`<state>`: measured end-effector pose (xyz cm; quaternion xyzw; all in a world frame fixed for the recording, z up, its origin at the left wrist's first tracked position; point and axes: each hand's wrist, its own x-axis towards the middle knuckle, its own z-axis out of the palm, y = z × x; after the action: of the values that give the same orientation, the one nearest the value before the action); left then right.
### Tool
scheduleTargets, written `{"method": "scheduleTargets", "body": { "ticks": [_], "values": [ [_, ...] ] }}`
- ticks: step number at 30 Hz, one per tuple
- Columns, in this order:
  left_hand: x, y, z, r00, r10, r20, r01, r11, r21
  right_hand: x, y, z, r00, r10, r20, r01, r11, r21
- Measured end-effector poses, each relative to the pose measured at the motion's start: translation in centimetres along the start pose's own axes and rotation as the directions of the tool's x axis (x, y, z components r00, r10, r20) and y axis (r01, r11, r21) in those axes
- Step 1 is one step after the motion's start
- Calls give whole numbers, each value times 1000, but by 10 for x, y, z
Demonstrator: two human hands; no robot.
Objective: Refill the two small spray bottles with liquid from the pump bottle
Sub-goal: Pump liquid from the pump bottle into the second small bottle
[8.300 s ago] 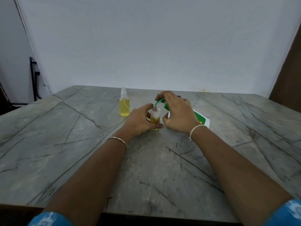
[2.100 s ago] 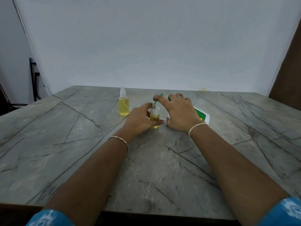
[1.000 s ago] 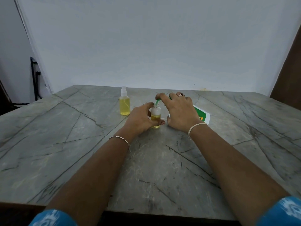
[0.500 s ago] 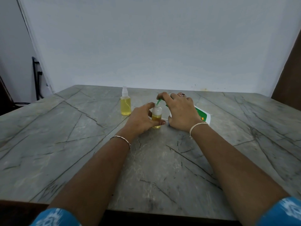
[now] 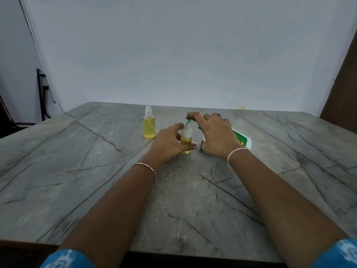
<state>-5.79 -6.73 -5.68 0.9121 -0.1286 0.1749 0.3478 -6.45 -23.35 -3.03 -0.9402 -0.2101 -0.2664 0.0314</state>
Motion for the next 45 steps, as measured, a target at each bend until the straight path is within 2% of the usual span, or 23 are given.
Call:
{"method": "scheduleTargets", "body": {
  "ticks": [7, 12, 21, 27, 32, 39, 45],
  "values": [
    [-1, 0, 0, 1000, 1, 6, -1, 1000, -21, 3, -3, 3, 999, -7, -53, 6, 1000, -21],
    [0, 1, -1, 1000, 1, 8, -1, 1000, -9, -3, 1, -1, 1000, -24, -15, 24, 1000, -18],
    [-3, 5, -4, 999, -16, 30, 17, 1000, -25, 0, -2, -2, 1000, -13, -8, 14, 991, 135],
    [-3, 5, -2, 999, -31, 25, 31, 999, -24, -5, 2, -4, 999, -29, 14, 27, 993, 119],
    [-3, 5, -3, 999, -35, 21, 35, 999, -19, -2, 3, -6, 998, -21, 56, 11, 985, 173],
    [-4, 5, -3, 999, -32, 21, 33, 999, -22, 0, 0, -2, 1000, -19, 16, 16, 983, 184],
    [-4, 4, -2, 999, -39, 21, 40, 999, -37, -4, 4, -3, 999, -25, 39, 17, 984, 179]
  ]
}}
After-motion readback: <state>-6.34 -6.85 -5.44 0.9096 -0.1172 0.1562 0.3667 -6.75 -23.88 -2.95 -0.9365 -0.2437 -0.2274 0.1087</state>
